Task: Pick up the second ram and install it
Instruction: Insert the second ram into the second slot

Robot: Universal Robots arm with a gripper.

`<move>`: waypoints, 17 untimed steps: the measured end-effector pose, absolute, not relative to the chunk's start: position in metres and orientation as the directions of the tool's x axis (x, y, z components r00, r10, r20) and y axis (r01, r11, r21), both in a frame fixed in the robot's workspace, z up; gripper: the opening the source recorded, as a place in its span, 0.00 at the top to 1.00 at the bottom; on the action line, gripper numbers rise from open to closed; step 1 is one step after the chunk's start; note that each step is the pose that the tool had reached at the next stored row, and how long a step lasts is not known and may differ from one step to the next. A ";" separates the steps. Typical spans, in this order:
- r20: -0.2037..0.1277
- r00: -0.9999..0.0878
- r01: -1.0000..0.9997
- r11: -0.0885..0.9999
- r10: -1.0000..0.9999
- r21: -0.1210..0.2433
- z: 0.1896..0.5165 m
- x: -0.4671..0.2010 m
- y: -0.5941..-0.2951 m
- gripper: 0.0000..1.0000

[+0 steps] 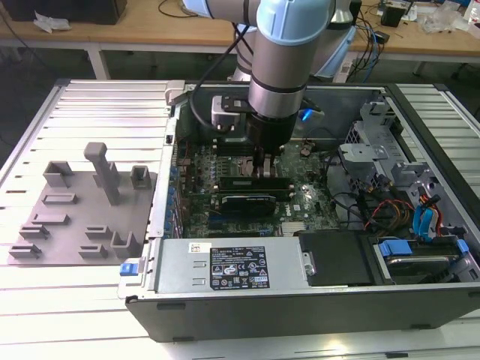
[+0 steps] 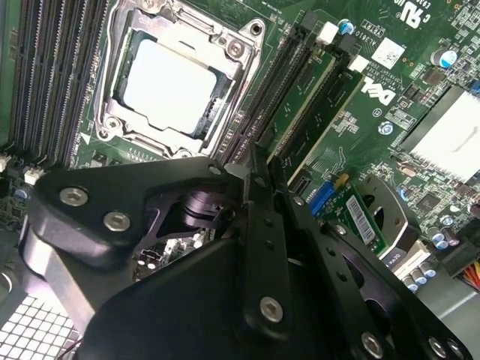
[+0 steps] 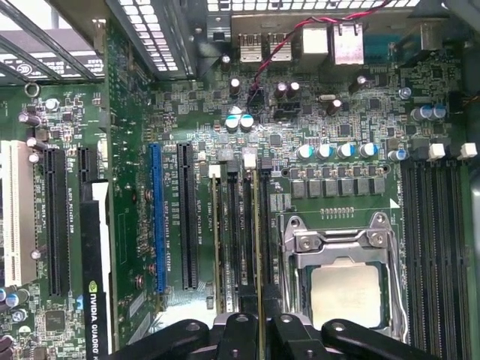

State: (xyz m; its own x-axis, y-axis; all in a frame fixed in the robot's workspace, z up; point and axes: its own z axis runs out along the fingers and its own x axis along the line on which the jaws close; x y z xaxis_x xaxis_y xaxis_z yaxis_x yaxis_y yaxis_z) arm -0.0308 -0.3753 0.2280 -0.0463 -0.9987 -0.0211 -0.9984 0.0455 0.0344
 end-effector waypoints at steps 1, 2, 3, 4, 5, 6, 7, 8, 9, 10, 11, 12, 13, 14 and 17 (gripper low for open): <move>-0.021 -0.046 -0.998 0.045 -0.999 0.035 0.227 -0.031 -0.375 0.89; -0.021 -0.046 -0.998 0.045 -0.999 0.035 0.227 -0.030 -0.375 0.89; -0.021 -0.046 -0.998 0.045 -0.999 0.035 0.226 -0.030 -0.375 0.89; -0.021 -0.046 -0.998 0.045 -0.999 0.035 0.225 -0.030 -0.375 0.89; -0.021 -0.045 -0.998 0.045 -0.999 0.035 0.224 -0.030 -0.375 0.89; -0.021 -0.045 -0.998 0.045 -0.999 0.035 0.224 -0.030 -0.375 0.89; -0.021 -0.045 -0.998 0.045 -0.999 0.035 0.224 -0.030 -0.375 0.89; -0.021 -0.045 -0.998 0.045 -0.999 0.035 0.223 -0.030 -0.375 0.89; -0.021 -0.045 -0.998 0.045 -0.999 0.035 0.222 -0.030 -0.375 0.89; -0.021 -0.045 -0.998 0.045 -0.999 0.035 0.221 -0.030 -0.375 0.89; -0.021 -0.045 -0.998 0.045 -0.999 0.035 0.219 -0.030 -0.375 0.89; -0.020 -0.045 -0.998 0.045 -0.999 0.035 0.218 -0.030 -0.375 0.89; -0.021 -0.045 -0.998 0.045 -0.999 0.035 0.218 -0.030 -0.375 0.89; -0.022 -0.045 -0.998 0.045 -0.999 0.035 0.217 -0.030 -0.375 0.87; -0.021 -0.045 -0.998 0.045 -0.999 0.035 0.218 -0.030 -0.375 0.81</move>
